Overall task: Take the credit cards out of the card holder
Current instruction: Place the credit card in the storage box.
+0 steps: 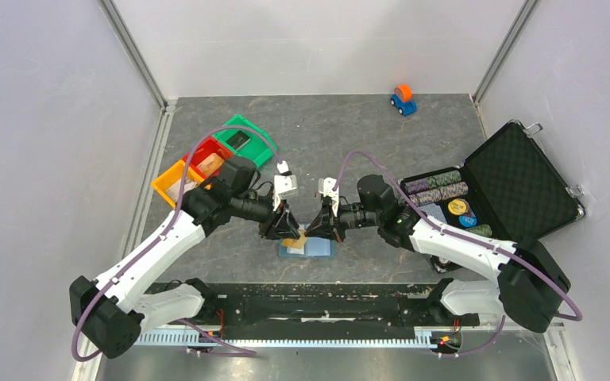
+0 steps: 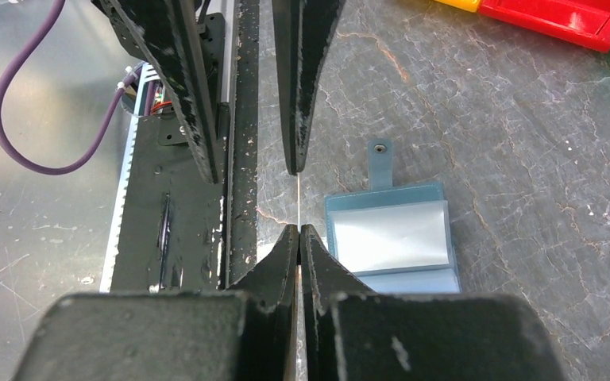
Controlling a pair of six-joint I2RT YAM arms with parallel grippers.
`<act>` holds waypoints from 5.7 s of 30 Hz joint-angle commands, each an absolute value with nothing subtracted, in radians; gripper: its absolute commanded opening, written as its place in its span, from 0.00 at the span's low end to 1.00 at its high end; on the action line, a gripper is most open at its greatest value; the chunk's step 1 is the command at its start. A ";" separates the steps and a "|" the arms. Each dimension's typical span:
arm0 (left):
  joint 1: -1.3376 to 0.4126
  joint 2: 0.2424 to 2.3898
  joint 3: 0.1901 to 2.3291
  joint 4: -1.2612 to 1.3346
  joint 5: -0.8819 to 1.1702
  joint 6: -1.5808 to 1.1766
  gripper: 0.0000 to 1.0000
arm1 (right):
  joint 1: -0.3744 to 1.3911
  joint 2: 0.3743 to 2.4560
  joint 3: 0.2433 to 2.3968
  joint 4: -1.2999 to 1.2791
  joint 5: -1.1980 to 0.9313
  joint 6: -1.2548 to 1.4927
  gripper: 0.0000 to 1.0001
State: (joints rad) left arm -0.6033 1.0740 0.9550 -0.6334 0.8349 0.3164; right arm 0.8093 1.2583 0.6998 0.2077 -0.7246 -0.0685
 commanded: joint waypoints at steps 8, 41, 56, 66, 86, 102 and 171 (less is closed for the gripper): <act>-0.638 1.120 1.022 -0.713 0.750 0.407 0.27 | 0.808 1.263 0.753 0.203 -0.762 -0.058 0.00; -0.644 1.131 1.038 -0.718 0.629 0.393 0.41 | 0.807 1.294 0.767 0.188 -0.805 -0.078 0.00; -0.643 1.146 1.029 -0.705 0.673 0.395 0.40 | 0.807 1.275 0.759 0.187 -0.826 -0.086 0.00; -0.644 1.147 1.020 -0.736 0.729 0.384 0.02 | 0.807 1.260 0.762 0.200 -0.769 -0.069 0.00; -0.423 0.947 0.860 -0.136 -0.142 -0.386 0.02 | 0.794 0.979 0.623 0.313 -0.420 0.078 0.98; -0.213 0.985 0.596 0.293 -0.754 -0.936 0.02 | 0.793 0.957 0.586 0.328 -0.423 0.132 0.98; -0.101 1.733 0.825 0.487 -0.862 -0.914 0.04 | 0.790 0.982 0.640 0.241 -0.377 0.028 0.98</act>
